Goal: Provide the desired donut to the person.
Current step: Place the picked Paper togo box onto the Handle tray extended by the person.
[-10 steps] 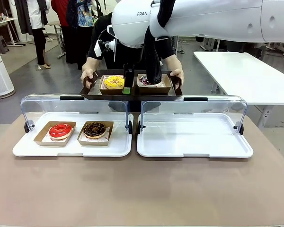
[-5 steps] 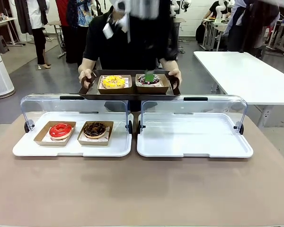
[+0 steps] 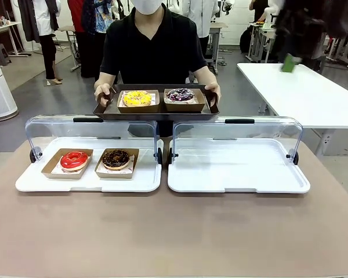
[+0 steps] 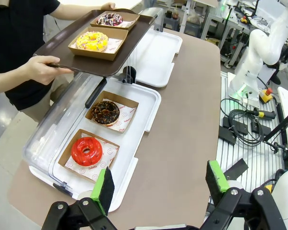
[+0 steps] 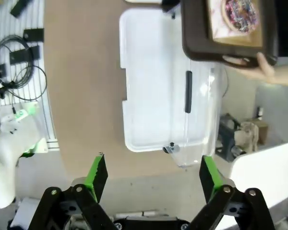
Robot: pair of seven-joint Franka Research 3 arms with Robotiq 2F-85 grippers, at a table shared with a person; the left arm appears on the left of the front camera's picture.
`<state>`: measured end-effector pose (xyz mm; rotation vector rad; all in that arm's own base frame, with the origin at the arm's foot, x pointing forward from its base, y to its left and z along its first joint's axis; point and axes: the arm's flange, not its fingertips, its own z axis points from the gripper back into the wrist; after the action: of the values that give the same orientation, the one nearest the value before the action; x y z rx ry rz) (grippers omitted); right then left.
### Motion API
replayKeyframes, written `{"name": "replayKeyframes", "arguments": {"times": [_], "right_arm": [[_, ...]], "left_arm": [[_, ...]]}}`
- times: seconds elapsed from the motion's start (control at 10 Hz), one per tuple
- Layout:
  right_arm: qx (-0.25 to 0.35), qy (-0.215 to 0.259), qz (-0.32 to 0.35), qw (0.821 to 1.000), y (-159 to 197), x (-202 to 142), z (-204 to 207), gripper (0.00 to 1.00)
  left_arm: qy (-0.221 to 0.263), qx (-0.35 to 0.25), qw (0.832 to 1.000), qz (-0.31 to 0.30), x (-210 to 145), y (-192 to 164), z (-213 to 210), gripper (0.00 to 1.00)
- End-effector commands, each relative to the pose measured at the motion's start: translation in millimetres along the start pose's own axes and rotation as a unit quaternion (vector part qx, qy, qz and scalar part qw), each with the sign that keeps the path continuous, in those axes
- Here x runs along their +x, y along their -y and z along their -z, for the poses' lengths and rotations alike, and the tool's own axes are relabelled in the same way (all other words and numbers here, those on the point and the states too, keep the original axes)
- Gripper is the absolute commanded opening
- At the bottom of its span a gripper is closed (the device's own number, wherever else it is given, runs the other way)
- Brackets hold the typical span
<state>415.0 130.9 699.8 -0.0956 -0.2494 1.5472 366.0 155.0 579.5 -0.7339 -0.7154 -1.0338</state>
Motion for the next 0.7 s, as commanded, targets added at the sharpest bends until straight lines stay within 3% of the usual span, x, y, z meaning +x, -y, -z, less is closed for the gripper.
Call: {"name": "replayKeyframes", "arguments": {"times": [0.0, 0.3, 0.4, 0.5, 0.6], "right_arm": [[0.004, 0.041, 0.003, 0.999, -19, -33, 40, 1.0], [0.006, 0.018, 0.035, 0.999, -26, -70, 54, 1.0], [0.006, 0.022, 0.043, 0.999, -27, -71, 58, 1.0], [0.003, -0.009, 0.053, 0.999, -28, -62, 64, 1.0], [0.018, 0.021, 0.037, 0.999, -22, -71, 55, 1.0]], "left_arm": [[0.002, -0.001, 1.0, 0.002, 1, 1, 0, 1.0], [0.002, -0.001, 1.0, 0.002, 1, 1, 0, 1.0], [0.002, -0.001, 1.0, 0.002, 1, 1, 0, 1.0], [0.002, -0.001, 1.0, 0.002, 1, 1, 0, 1.0], [0.002, -0.001, 1.0, 0.002, 1, 1, 0, 1.0]]}}
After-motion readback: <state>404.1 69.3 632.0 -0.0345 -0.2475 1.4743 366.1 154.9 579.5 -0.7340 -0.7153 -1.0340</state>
